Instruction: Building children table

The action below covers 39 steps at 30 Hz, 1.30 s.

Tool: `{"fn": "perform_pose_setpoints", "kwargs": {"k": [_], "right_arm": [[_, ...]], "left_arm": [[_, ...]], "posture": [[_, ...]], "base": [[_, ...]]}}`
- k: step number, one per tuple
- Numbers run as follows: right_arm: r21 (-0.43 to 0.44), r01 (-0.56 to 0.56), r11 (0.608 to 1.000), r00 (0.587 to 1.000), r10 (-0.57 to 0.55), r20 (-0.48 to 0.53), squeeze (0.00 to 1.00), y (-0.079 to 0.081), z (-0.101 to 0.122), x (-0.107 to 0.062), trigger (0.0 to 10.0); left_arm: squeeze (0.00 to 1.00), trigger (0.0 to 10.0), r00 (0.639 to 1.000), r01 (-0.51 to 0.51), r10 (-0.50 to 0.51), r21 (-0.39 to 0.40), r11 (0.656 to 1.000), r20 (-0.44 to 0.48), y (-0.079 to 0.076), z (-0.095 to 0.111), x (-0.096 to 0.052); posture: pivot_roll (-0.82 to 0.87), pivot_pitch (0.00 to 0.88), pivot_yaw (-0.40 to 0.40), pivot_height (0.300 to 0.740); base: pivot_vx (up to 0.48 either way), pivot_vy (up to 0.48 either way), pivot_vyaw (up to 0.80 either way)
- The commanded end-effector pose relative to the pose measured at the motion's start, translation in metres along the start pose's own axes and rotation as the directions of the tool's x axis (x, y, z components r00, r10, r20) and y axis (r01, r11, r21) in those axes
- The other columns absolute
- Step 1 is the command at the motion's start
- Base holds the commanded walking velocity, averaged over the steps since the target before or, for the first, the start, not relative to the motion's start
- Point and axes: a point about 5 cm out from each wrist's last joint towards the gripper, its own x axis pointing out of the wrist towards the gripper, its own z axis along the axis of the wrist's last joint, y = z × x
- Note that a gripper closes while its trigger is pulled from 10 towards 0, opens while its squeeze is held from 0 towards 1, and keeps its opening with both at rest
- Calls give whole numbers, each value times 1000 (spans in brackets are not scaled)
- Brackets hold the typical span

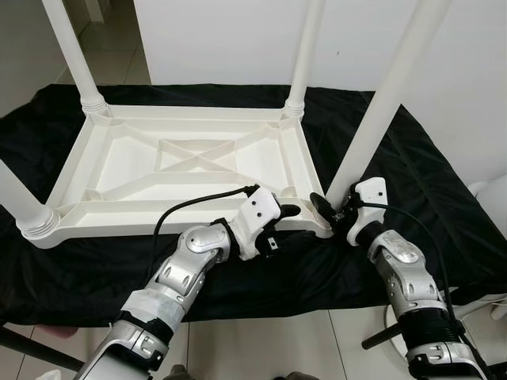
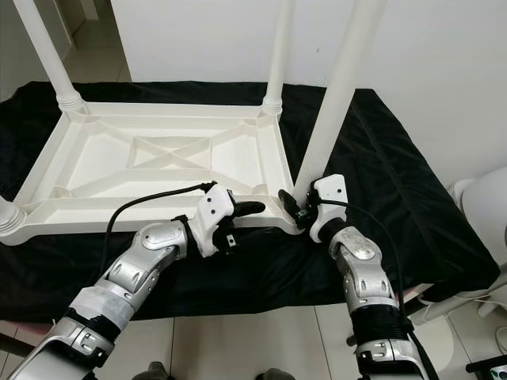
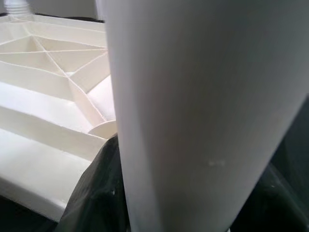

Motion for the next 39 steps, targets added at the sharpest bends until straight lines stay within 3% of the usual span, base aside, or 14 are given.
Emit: {"fn": "perform_pose_setpoints", "kwargs": {"k": [1, 3, 7, 10, 12, 16, 22, 23, 24, 25, 31, 38, 39], "right_arm": [[4, 97, 995, 993, -96, -71, 0, -3, -13, -6, 10000], [46, 238, 970, 970, -234, -71, 0, 2, -11, -4, 10000], [70, 387, 919, 921, -382, -74, 0, 11, -7, -4, 10000], [83, 419, 904, 907, -413, -76, 0, 14, -7, -4, 10000], [116, 492, 863, 871, -486, -77, 0, 23, -4, -4, 10000], [158, 553, 818, 833, -545, -93, 0, 35, -2, -2, 10000], [159, 539, 827, 842, -530, -98, 0, 42, 0, 0, 10000], [149, 540, 828, 841, -532, -92, 161, 40, 0, -2, 10000], [149, 540, 828, 841, -532, -92, 161, 40, 0, -2, 10000], [143, 532, 834, 847, -526, -80, 1000, 38, 1, -3, 10000], [154, 508, 848, 861, -505, -62, 1000, 40, 2, -7, 10000], [158, 525, 836, 850, -526, -40, 1000, 32, 3, -18, 10000], [139, 531, 836, 846, -532, -39, 694, 29, 1, -21, 10000]], "left_arm": [[0, 10000, 999, 51, -51, 16, 999, 2, -4, 2, 0], [0, 10000, 999, 51, -51, 14, 999, 1, -5, 1, 0], [0, 10000, 999, 51, -51, 11, 999, 0, -6, 0, -1], [0, 10000, 999, 51, -51, 11, 999, -1, -6, 0, -1], [0, 10000, 999, 51, -51, 11, 999, -1, -6, 0, -1], [0, 10000, 999, 49, -49, 10, 999, 1, -5, 0, 0], [0, 10000, 999, 51, -51, 10, 999, 3, -6, 1, 0], [0, 10000, 999, 51, -51, 10, 999, 3, -6, 1, 0], [0, 10000, 999, 51, -51, 10, 999, 3, -6, 1, 0], [0, 10000, 999, 49, -50, 11, 999, 1, -5, 0, 0], [0, 10000, 999, 45, -45, 11, 999, 2, -5, 0, -1], [0, 10000, 999, 41, -41, 10, 999, 4, -5, 0, -1], [0, 10000, 999, 40, -40, 11, 999, 4, -5, 0, -1]], "posture": [[11, 0, -52, 740], [12, 0, -54, 740], [9, 0, -51, 740], [10, 0, -55, 740], [8, 0, -54, 740], [5, 0, -52, 740], [2, 0, -52, 740], [2, 0, -54, 740], [2, 0, -54, 740], [3, 0, -55, 740], [4, 0, -59, 740], [3, 0, -61, 740], [3, 0, -63, 740]], "base": [[0, 0, 0], [0, 0, 0], [0, 0, 0], [0, 0, 0], [0, 0, 0], [0, 0, 0], [0, 0, 0], [0, 0, 0], [0, 0, 0], [0, 0, 0], [0, 0, 0], [0, 0, 0], [0, 0, 0]]}}
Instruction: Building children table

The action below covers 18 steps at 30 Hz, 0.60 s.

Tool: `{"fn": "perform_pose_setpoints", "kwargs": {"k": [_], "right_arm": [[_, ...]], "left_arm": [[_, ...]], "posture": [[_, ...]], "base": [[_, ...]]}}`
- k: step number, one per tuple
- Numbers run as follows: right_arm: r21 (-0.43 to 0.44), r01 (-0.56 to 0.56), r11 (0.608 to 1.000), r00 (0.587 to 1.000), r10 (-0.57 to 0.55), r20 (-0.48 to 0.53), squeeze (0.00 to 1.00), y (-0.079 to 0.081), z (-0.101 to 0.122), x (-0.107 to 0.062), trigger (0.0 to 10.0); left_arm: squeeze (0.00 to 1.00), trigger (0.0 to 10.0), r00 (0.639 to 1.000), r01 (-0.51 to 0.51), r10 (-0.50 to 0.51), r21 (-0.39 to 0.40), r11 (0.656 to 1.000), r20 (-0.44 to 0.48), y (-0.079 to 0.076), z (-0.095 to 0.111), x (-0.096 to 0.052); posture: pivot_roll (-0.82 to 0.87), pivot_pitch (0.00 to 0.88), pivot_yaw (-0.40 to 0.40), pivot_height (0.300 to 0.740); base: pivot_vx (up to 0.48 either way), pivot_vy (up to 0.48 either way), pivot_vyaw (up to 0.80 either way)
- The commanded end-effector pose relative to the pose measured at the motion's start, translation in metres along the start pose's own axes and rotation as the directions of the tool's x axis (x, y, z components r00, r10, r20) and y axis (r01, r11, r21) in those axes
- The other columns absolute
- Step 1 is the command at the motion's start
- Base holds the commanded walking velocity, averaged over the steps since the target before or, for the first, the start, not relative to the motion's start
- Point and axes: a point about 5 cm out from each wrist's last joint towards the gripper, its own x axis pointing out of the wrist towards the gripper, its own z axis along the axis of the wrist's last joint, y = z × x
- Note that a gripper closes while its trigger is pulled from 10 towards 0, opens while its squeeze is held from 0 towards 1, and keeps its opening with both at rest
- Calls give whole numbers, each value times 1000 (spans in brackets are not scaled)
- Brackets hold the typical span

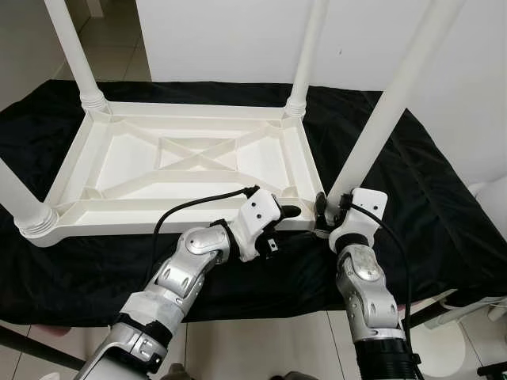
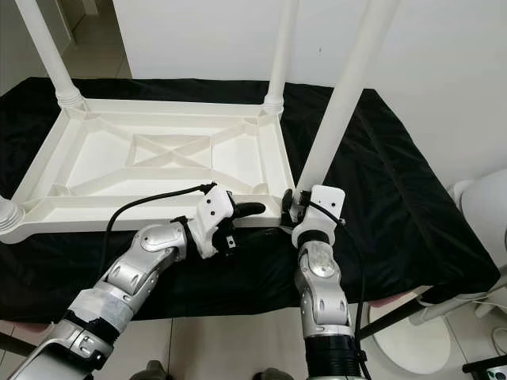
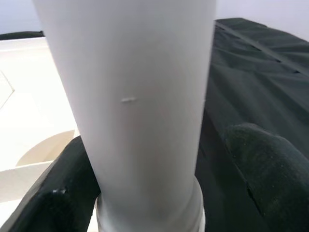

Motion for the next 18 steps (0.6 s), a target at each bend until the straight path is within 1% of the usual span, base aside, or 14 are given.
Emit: {"fn": "perform_pose_setpoints", "kwargs": {"k": [1, 3, 4, 6, 7, 8, 9, 10, 11, 12, 13, 15, 16, 18], "right_arm": [[-8, 21, 1000, 1000, -21, 1, 694, -7, -2, -2, 10000], [-24, 27, 999, 1000, -27, 1, 694, -10, -2, -3, 10000], [-34, 18, 999, 1000, -18, 6, 0, -11, -3, -4, 10000], [-34, 18, 999, 1000, -18, 6, 0, -11, -3, -4, 10000], [-28, -36, 999, 999, 37, 20, 0, -11, -2, -5, 10000], [-28, -36, 999, 999, 37, 20, 0, -11, -2, -5, 10000], [-31, -113, 993, 993, 114, 30, 0, -12, -1, -5, 10000], [-31, -113, 993, 993, 114, 30, 0, -12, -1, -5, 10000], [-34, -181, 983, 982, 182, 39, 0, -15, 0, -4, 10000], [-34, -181, 983, 982, 182, 39, 0, -15, 0, -4, 10000], [-49, -234, 971, 971, 236, 43, 0, -18, 2, -3, 10000], [-68, -350, 934, 935, 353, 28, 0, -24, 4, 0, 10000], [-68, -350, 934, 935, 353, 28, 0, -24, 4, 0, 10000], [-105, -448, 888, 892, 451, 5, 0, -27, 4, 5, 10000]], "left_arm": [[0, 10000, 999, 39, -39, 7, 999, -3, -3, -1, 0], [0, 10000, 999, 39, -39, 8, 999, -3, -3, -1, 0], [0, 10000, 999, 34, -34, 8, 999, -2, -2, 0, 0], [0, 10000, 999, 34, -34, 8, 999, -2, -2, 0, 0], [0, 10000, 1000, 29, -29, 8, 1000, -1, -1, 0, 1], [0, 10000, 1000, 29, -29, 8, 1000, -1, -1, 0, 1], [0, 10000, 1000, 26, -26, 9, 1000, 0, 0, 1, 1], [0, 10000, 1000, 26, -26, 9, 1000, 0, 0, 1, 1], [0, 10000, 1000, 25, -25, 9, 1000, 1, 0, 1, 1], [0, 10000, 1000, 25, -25, 9, 1000, 1, 0, 1, 1], [0, 10000, 1000, 25, -25, 8, 1000, 1, 1, 1, 2], [0, 10000, 1000, 26, -26, 9, 1000, 1, 1, 1, 2], [0, 10000, 1000, 26, -26, 9, 1000, 1, 1, 1, 2], [0, 10000, 1000, 23, -23, 10, 1000, 2, 3, 2, 2]], "posture": [[3, 0, -63, 740], [3, 0, -63, 740], [0, 0, -60, 740], [0, 0, -60, 740], [-3, 0, -57, 740], [-3, 0, -57, 740], [-4, 0, -57, 740], [-4, 0, -57, 740], [-9, 0, -51, 740], [-9, 0, -51, 740], [-9, 0, -51, 740], [-9, 0, -51, 740], [-9, 0, -51, 740], [-4, 0, -48, 740]], "base": [[0, 0, 0], [0, 0, 0], [0, 0, 0], [0, 0, 0], [0, 0, 0], [0, 0, 0], [0, 0, 0], [0, 0, 0], [0, 0, 0], [0, 0, 0], [0, 0, 0], [0, 0, 0], [0, 0, 0], [0, 0, 0]]}}
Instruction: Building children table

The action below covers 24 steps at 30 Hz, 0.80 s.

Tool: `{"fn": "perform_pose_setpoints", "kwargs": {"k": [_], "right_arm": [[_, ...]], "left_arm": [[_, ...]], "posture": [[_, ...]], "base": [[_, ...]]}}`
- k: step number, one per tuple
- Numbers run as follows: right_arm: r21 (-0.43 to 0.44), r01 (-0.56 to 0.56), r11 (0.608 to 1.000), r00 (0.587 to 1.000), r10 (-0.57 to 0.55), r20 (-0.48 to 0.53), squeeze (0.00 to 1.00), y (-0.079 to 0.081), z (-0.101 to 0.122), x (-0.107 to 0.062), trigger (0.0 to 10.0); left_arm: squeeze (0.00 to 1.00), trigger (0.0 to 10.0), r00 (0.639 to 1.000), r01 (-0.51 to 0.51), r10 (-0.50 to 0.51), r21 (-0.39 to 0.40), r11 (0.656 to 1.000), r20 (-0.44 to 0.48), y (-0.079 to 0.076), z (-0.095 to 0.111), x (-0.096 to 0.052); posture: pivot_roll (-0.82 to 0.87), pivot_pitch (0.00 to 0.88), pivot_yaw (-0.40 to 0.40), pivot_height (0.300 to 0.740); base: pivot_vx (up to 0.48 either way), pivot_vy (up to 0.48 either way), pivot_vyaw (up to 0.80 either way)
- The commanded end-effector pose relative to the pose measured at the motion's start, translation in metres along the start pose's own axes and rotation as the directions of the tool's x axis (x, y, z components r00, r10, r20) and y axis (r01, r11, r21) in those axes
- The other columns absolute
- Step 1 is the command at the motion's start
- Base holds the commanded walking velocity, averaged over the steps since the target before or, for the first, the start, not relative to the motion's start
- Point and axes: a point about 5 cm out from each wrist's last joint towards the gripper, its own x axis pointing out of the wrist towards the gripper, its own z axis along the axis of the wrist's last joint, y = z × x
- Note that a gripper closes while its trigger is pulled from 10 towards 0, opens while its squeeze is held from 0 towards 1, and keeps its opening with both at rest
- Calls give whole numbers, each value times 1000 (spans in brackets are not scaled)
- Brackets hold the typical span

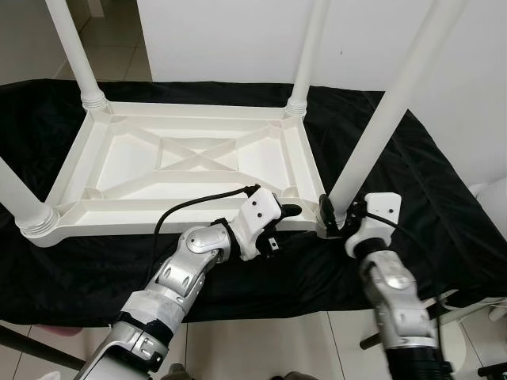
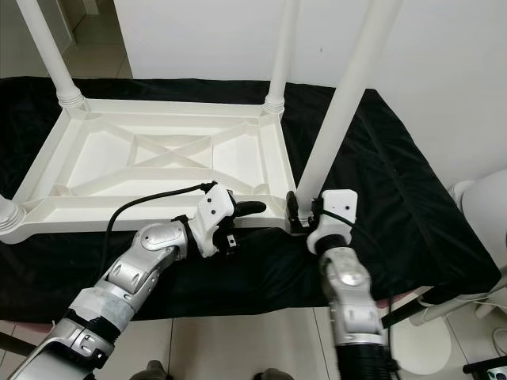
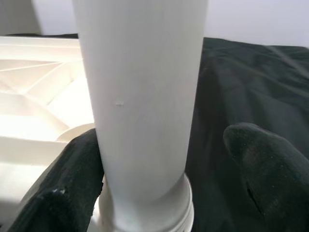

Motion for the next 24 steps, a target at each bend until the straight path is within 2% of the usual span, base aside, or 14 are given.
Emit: {"fn": "perform_pose_setpoints", "kwargs": {"k": [1, 4, 7, 10, 11, 12, 13, 14, 16, 24], "right_arm": [[-10, -82, 997, 997, 82, -7, 0, -2, -1, 3, 10000], [-10, -82, 997, 997, 82, -7, 0, -2, -1, 3, 10000], [-51, -239, 970, 971, 237, -43, 0, -5, -2, 14, 10000], [-60, -273, 960, 961, 270, -54, 0, -5, -2, 17, 10000], [-68, -309, 949, 950, 305, -67, 0, -6, -3, 21, 8549], [-80, -333, 939, 942, 327, -76, 0, -6, -3, 23, 4353], [-80, -333, 939, 942, 327, -76, 0, -6, -3, 23, 4353], [-92, -346, 934, 937, 338, -87, 0, -7, -4, 26, 3294], [-92, -369, 925, 927, 359, -109, 0, -10, -6, 29, 0], [-30, -357, 934, 927, 350, -132, 0, -17, -15, 24, 0]], "left_arm": [[0, 10000, 1000, 23, -23, 5, 1000, -2, 1, 0, 1], [0, 10000, 1000, 23, -23, 5, 1000, -2, 1, 0, 1], [0, 10000, 1000, 21, -21, 10, 1000, 0, 3, 1, 2], [0, 10000, 1000, 21, -21, 11, 1000, 1, 3, 2, 2], [0, 10000, 1000, 22, -22, 12, 1000, 1, 3, 2, 2], [0, 10000, 1000, 23, -23, 11, 1000, 1, 3, 2, 2], [0, 10000, 1000, 23, -23, 11, 1000, 1, 3, 2, 2], [0, 10000, 1000, 25, -25, 11, 1000, 0, 3, 2, 1], [0, 10000, 999, 31, -31, 9, 999, -4, 1, 1, 0], [0, 10000, 999, 36, -36, 8, 999, -9, 0, 0, -1]], "posture": [[-4, 0, -48, 740], [-4, 0, -48, 740], [0, 0, -46, 740], [1, 0, -45, 740], [3, 0, -46, 740], [3, 0, -45, 740], [3, 0, -45, 740], [7, 0, -46, 740], [11, 0, -46, 740], [21, 0, -52, 740]], "base": [[0, 0, 0], [0, 0, 0], [0, 0, 0], [0, 0, 0], [0, 0, 0], [0, 0, 0], [0, 0, 0], [0, 0, 0], [0, 0, 0], [0, 0, 0]]}}
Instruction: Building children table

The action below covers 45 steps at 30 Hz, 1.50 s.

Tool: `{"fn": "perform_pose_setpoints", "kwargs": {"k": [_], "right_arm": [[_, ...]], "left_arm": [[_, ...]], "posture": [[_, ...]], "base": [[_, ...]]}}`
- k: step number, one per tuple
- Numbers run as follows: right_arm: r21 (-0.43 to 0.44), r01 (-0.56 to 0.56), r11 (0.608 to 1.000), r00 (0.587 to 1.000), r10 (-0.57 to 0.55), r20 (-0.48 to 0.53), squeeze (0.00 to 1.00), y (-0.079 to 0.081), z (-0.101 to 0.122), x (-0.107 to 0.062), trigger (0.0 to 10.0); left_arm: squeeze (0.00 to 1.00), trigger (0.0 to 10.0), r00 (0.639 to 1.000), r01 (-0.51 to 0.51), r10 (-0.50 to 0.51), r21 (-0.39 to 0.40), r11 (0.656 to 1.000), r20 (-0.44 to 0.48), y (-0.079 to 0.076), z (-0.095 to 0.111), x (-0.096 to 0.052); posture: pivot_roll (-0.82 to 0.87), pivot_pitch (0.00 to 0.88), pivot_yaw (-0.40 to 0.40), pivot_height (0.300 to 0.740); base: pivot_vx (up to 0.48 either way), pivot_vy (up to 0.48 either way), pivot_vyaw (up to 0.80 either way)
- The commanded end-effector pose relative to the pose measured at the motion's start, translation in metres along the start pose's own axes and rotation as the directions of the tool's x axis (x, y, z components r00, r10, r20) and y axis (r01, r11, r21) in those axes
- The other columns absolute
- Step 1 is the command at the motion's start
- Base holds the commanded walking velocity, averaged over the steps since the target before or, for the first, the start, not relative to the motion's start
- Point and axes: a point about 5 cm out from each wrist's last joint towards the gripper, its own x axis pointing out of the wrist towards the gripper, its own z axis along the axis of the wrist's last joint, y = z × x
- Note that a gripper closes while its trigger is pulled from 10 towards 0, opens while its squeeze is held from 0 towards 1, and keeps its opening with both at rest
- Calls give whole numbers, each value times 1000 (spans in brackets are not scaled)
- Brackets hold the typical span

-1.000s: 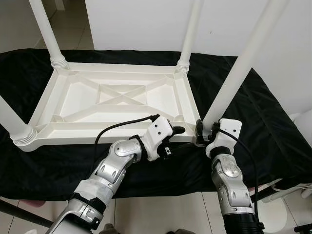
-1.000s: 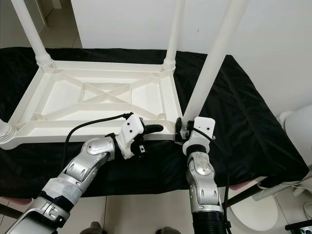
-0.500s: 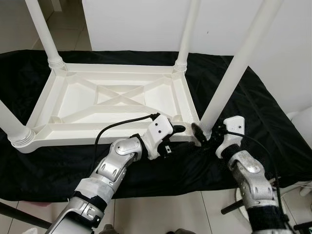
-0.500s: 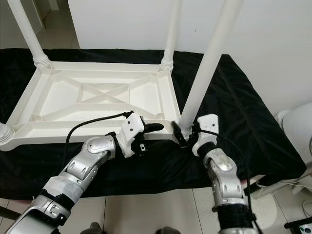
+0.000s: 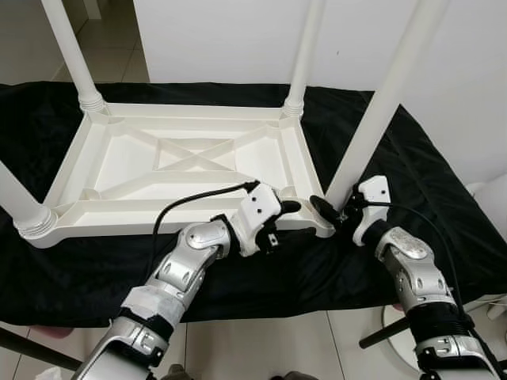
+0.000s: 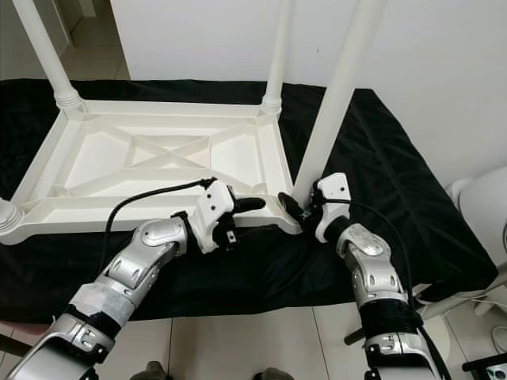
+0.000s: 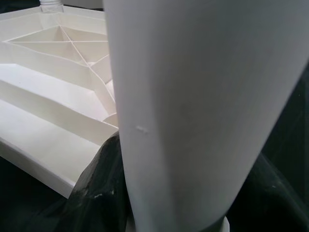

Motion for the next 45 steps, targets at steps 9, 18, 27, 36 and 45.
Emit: {"fn": "perform_pose_setpoints", "kwargs": {"k": [9, 18, 27, 36, 45], "right_arm": [[32, 161, 986, 985, -159, -71, 0, 3, -18, -5, 10000], [72, 373, 925, 926, -365, -99, 0, 15, -21, -3, 10000], [99, 611, 786, 791, -600, -119, 0, 28, -19, -1, 10000], [145, 684, 715, 729, -674, -119, 0, 49, -10, 9, 10000], [190, 636, 748, 767, -639, -53, 1000, 48, -4, -1, 10000]], "left_arm": [[0, 10000, 999, 42, -42, -4, 999, -6, -5, -2, -1], [0, 10000, 999, 39, -39, -2, 999, 1, -4, -1, 1], [0, 10000, 999, 43, -43, -2, 999, 2, -6, -2, 1], [0, 10000, 999, 34, -34, -1, 999, -1, -6, -3, -3], [0, 10000, 999, 31, -31, -3, 999, -3, -7, -3, -4]], "posture": [[8, 0, -57, 740], [5, 0, -64, 740], [8, 0, -65, 740], [25, 0, -79, 740], [27, 0, -78, 740]], "base": [[0, 0, 0], [0, 0, 0], [0, 0, 0], [0, 0, 0], [0, 0, 0]]}}
